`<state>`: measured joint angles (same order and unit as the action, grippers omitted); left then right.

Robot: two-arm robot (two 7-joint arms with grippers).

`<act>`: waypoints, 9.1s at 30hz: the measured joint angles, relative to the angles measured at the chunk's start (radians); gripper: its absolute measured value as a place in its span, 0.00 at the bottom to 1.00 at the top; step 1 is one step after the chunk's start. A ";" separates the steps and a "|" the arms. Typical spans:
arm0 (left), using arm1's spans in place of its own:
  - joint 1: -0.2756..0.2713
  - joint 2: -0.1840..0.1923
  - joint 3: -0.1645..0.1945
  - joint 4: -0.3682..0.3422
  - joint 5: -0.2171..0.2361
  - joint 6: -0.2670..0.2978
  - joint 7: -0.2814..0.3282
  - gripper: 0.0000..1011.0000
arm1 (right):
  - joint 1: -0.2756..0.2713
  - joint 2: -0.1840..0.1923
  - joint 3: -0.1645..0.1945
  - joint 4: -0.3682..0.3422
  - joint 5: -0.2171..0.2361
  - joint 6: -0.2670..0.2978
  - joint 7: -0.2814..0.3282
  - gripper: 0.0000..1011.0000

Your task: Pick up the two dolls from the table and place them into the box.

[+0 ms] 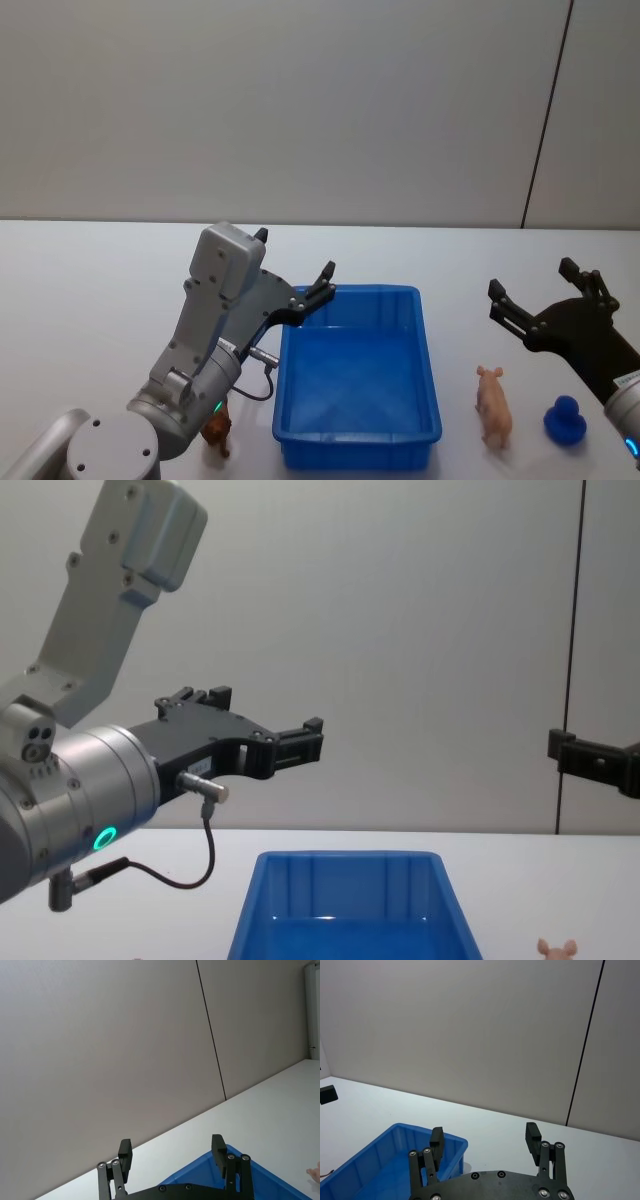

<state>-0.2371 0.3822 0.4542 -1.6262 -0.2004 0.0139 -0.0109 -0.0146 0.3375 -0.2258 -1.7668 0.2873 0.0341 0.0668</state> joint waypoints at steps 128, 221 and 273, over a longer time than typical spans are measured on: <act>0.000 0.000 0.000 0.000 0.000 0.000 0.000 0.99 | 0.158 0.074 0.035 0.376 -0.020 0.192 0.339 0.37; 0.000 0.000 0.000 0.000 0.000 0.000 0.000 0.99 | 0.147 0.042 -0.048 0.284 -0.006 0.223 0.286 0.99; 0.000 0.000 0.000 0.000 0.000 0.000 0.000 0.99 | 0.120 0.000 -0.083 0.310 -0.010 0.238 0.119 0.38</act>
<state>-0.2371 0.3821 0.4542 -1.6262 -0.2004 0.0139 -0.0109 0.1058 0.3370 -0.3091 -1.4569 0.2772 0.2719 0.1853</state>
